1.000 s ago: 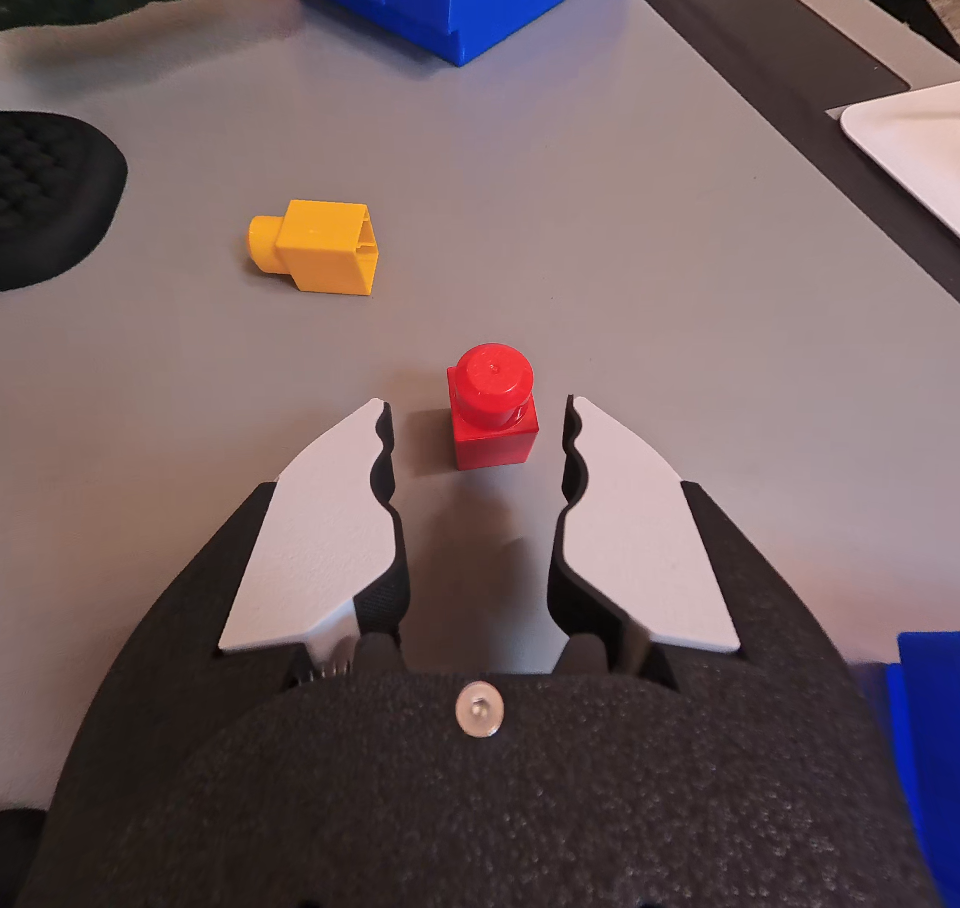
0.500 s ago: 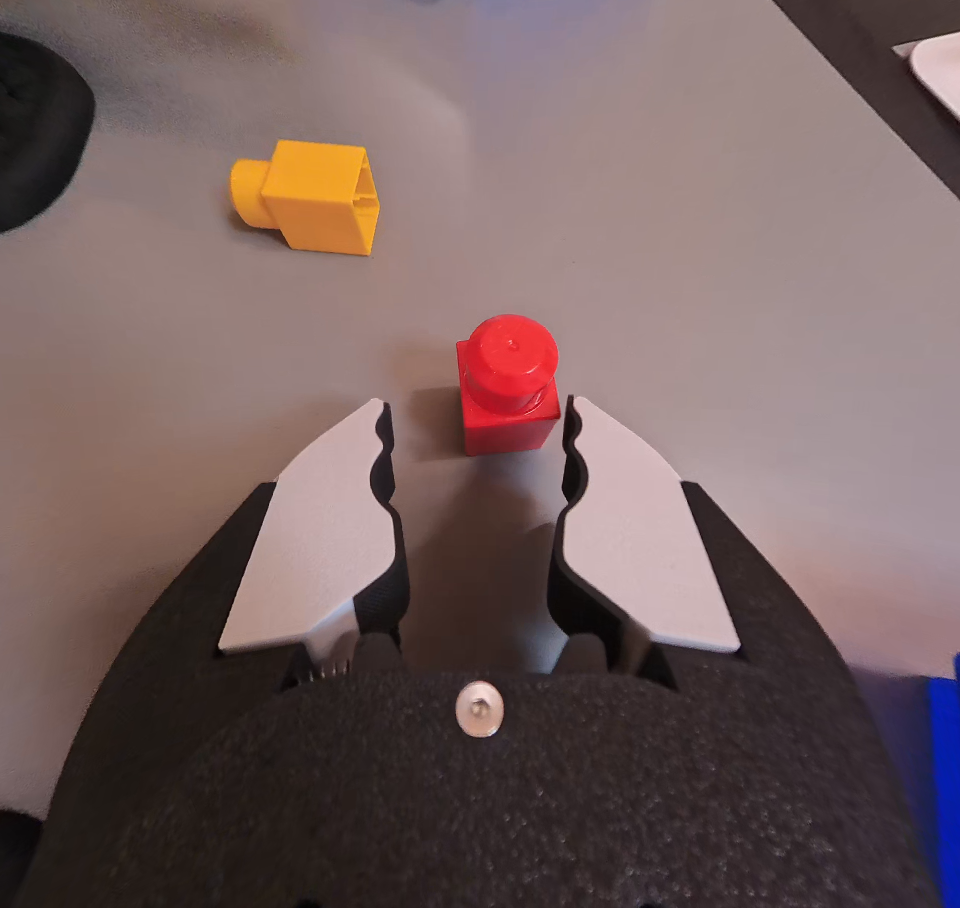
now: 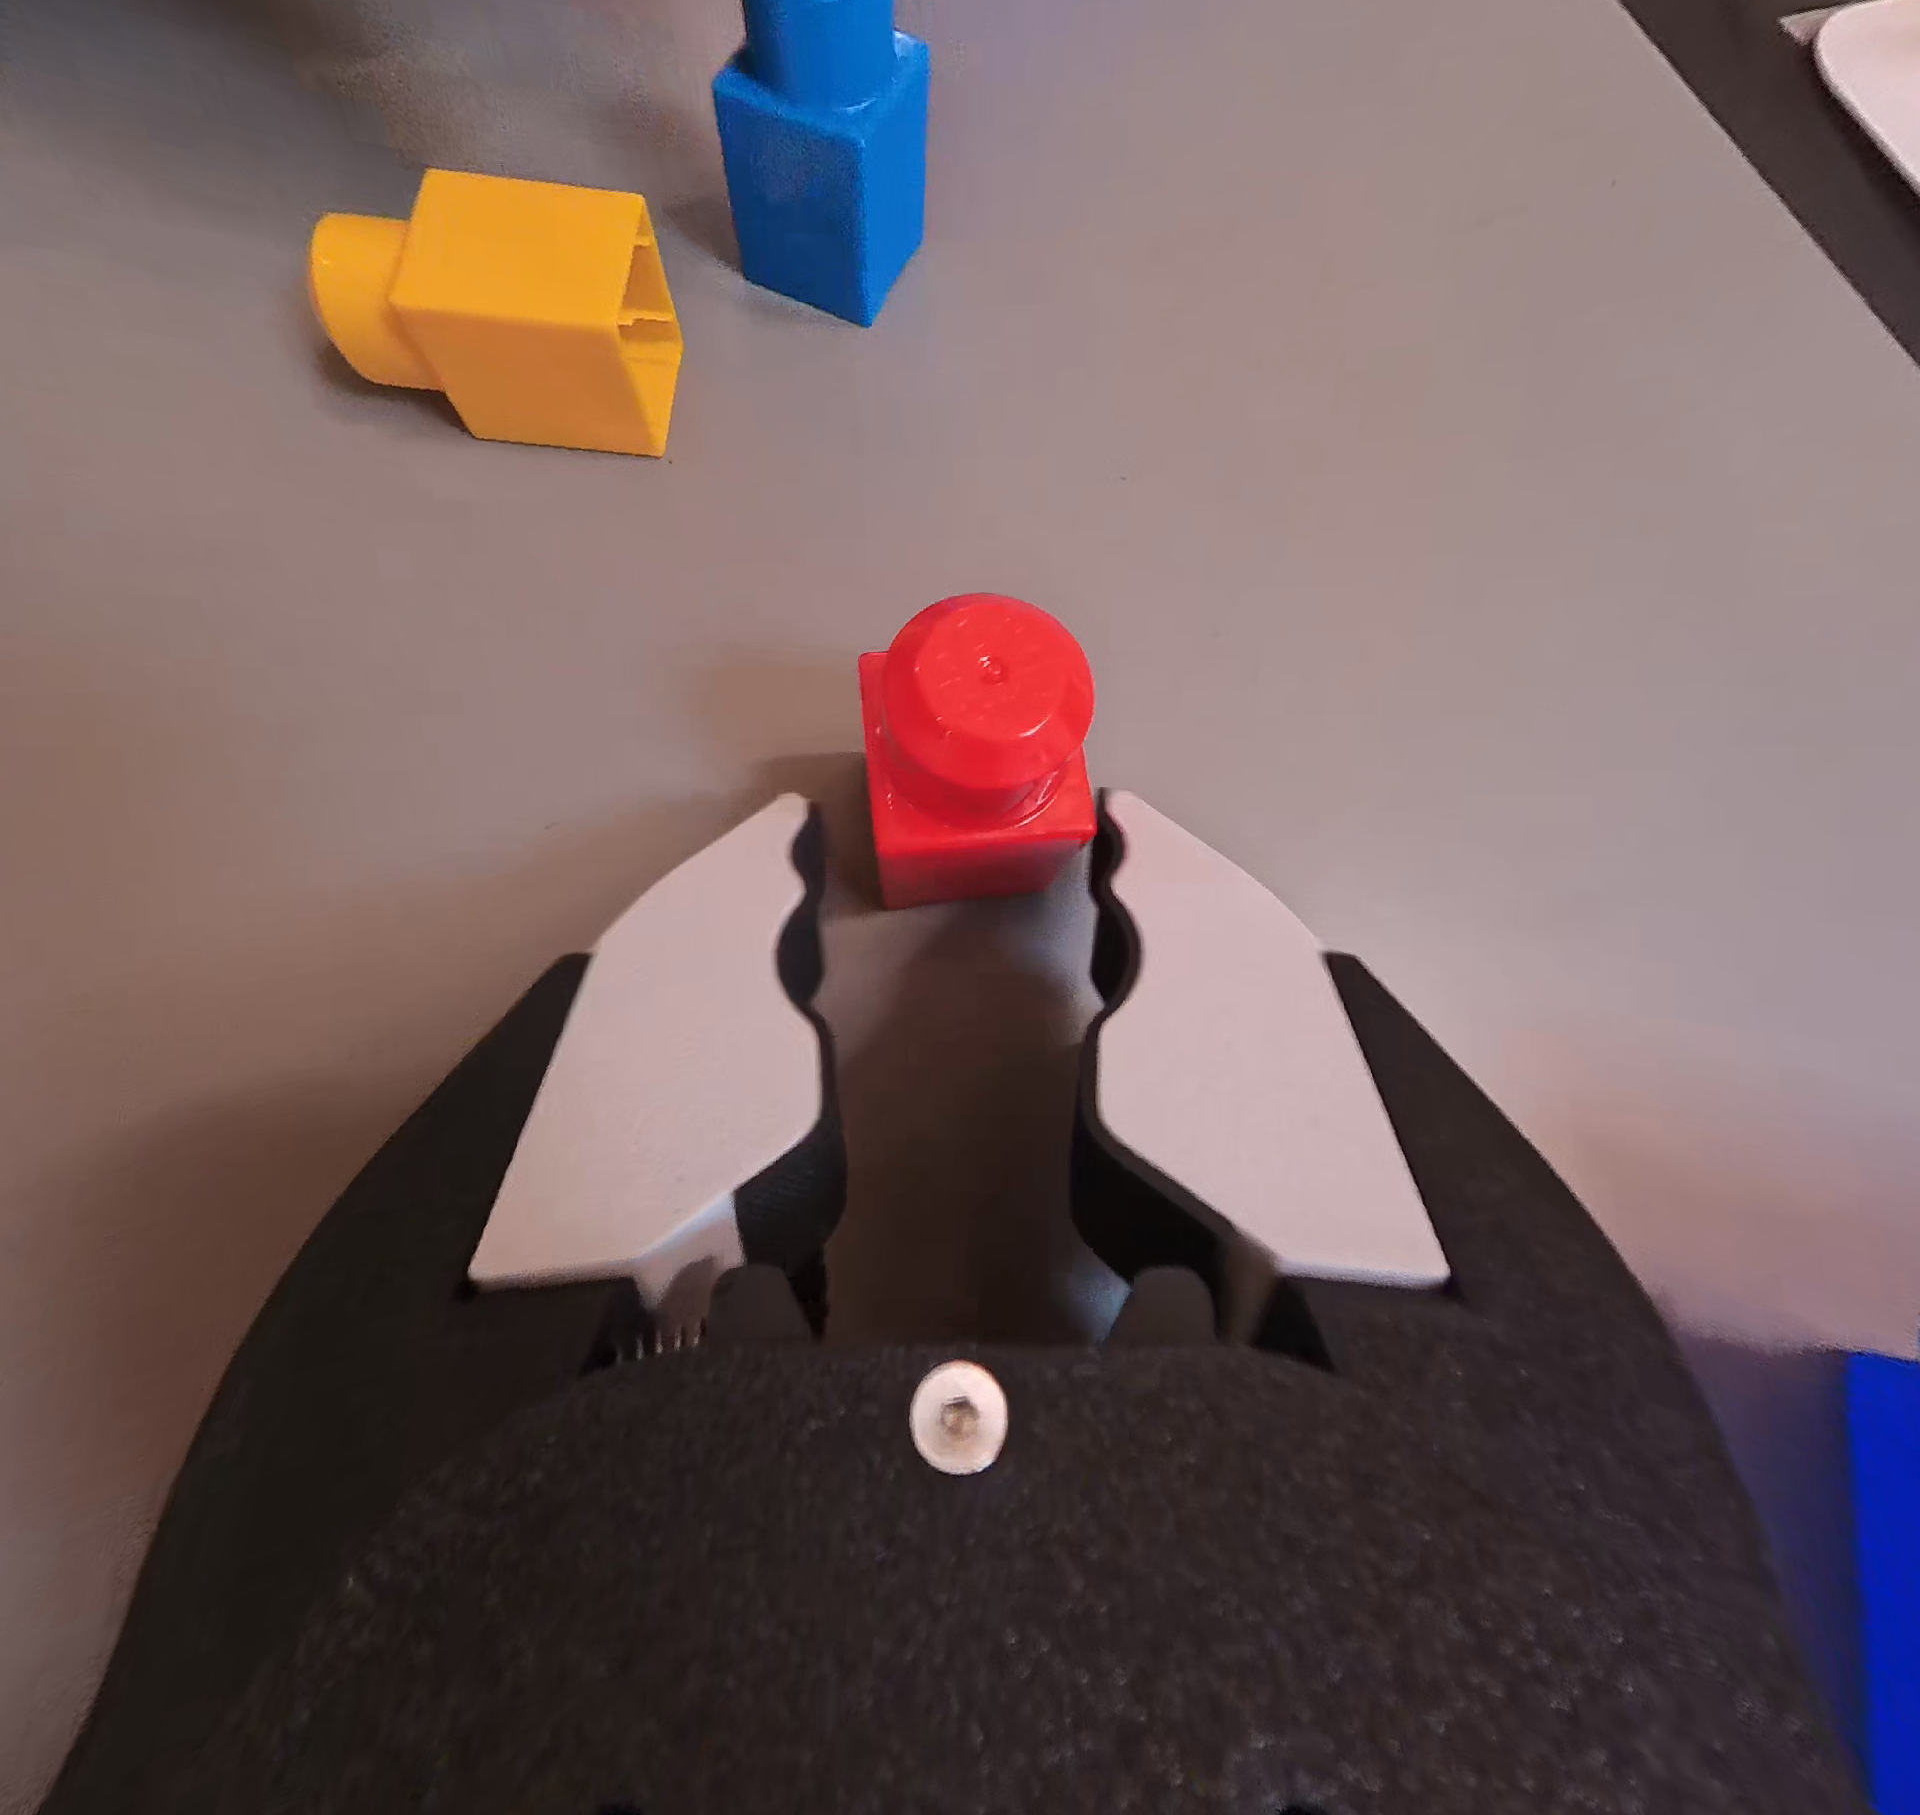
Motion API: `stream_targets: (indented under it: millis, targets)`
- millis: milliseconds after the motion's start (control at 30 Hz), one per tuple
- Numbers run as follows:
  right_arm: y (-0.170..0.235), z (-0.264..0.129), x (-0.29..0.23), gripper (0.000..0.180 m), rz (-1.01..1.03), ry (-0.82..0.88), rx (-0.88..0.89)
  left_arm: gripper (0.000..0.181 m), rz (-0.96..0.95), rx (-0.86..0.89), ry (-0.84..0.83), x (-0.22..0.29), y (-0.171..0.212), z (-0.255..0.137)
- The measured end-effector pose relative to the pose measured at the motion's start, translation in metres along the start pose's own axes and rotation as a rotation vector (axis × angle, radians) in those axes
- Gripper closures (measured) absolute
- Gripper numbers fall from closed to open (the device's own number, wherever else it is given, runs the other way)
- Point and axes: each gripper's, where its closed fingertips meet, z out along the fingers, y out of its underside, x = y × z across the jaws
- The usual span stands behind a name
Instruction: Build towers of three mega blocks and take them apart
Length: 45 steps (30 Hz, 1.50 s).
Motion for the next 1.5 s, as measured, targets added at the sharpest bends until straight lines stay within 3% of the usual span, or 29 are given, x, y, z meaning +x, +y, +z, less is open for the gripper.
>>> stream_targets:
  millis: [33,267,467,533,633,767,833,967,1133,1500]
  targets:
    - [-0.002,0.000,0.001,0.142,-0.008,0.009,0.006,0.130,0.015,0.018,-0.009,0.001,-0.006,-0.005]
    - [-0.017,-0.007,-0.008,0.142,-0.053,0.007,0.052,0.127,0.082,-0.175,-0.112,-0.011,0.027,-0.014]
    - [-0.018,-0.008,-0.005,0.142,-0.044,0.042,0.054,0.127,-0.191,-0.198,-0.009,-0.005,0.047,0.024]
    - [-0.018,-0.010,0.000,0.142,-0.033,0.062,0.058,0.142,-0.199,-0.243,-0.078,-0.013,0.057,0.035]
    - [-0.022,-0.013,0.003,0.142,-0.020,0.075,0.080,0.144,-0.134,-0.188,-0.163,-0.023,0.038,0.028]
    - [-0.032,-0.016,-0.011,0.142,-0.018,0.002,0.126,0.144,-0.001,0.208,0.115,0.039,-0.051,-0.010]
    - [-0.039,-0.015,-0.032,0.142,-0.036,-0.104,0.145,0.144,0.107,0.256,0.225,0.076,-0.069,-0.020]
    - [-0.042,-0.010,-0.072,0.142,-0.133,-0.224,0.088,0.144,0.221,0.122,0.327,0.114,-0.052,0.003]
    - [-0.043,-0.005,-0.094,0.143,-0.203,-0.232,0.011,0.144,0.252,-0.052,0.383,0.126,-0.019,0.024]
    - [-0.052,-0.006,-0.090,0.144,-0.167,-0.187,0.036,0.144,0.278,-0.047,0.365,0.120,-0.017,0.021]
